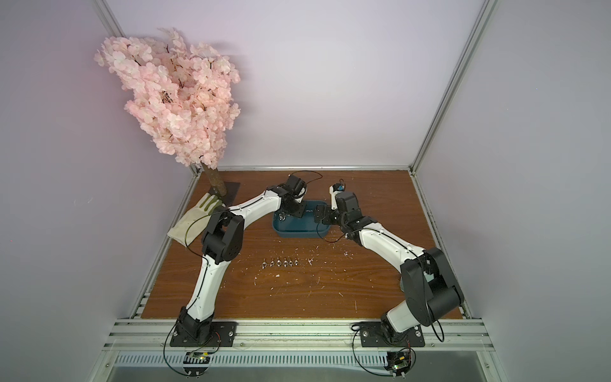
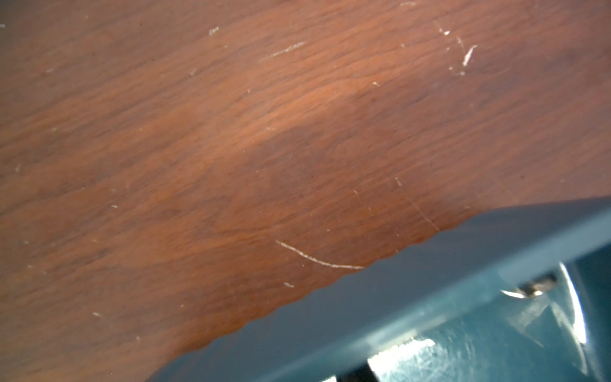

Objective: Take out the wing nut from the storage box
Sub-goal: Pick up the wing nut from the storage box.

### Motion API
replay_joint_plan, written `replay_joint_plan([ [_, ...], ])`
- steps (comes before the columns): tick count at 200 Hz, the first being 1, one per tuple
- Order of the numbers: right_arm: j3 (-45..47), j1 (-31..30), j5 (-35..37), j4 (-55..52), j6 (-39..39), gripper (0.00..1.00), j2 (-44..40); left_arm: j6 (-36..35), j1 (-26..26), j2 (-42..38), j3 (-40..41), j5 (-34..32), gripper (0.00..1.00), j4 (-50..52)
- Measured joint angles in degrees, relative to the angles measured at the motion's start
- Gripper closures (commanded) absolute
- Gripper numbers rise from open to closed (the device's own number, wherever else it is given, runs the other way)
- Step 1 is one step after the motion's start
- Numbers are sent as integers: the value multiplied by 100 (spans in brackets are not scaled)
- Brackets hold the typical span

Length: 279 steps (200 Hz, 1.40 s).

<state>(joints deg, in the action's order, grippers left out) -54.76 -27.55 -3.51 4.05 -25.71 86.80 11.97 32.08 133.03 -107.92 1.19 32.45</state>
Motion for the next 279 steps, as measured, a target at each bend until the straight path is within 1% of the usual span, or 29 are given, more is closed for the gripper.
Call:
replay_joint_plan([
  [8,0,0,-2,2,-2,1,0,0,0,0,0,2,80,0],
  [18,0,0,-2,0,-2,1,0,0,0,0,0,2,82,-2],
  [24,0,0,-2,2,-2,1,0,-9,0,0,0,4,87,-2],
  [31,0,0,-2,2,-4,1,0,-11,0,0,0,4,91,-4],
  [92,4,20,-136,50,-76,1,0,74,0,-87,105,186,92,-83],
  [115,31,68,-286,162,-190,8,-4,210,0,-382,527,413,92,-208],
  [132,76,118,-448,267,-313,16,-7,350,0,-767,1014,612,91,-417],
  [153,127,201,-717,363,-487,30,-9,562,0,-1399,1705,918,90,-846],
  [174,133,264,-1019,494,-662,48,-7,772,0,-1943,2253,1248,90,-1355],
  [199,133,317,-1408,717,-925,58,24,1003,0,-2378,2804,1631,90,-1904],
  [220,133,330,-1694,929,-1091,61,168,1123,2,-2564,3115,1875,90,-2223],
  [242,131,330,-1917,990,-1217,69,354,1207,28,-2621,3224,2009,90,-2376],
  [279,131,330,-2133,997,-1346,72,542,1279,92,-2651,3226,2159,90,-2551],
])
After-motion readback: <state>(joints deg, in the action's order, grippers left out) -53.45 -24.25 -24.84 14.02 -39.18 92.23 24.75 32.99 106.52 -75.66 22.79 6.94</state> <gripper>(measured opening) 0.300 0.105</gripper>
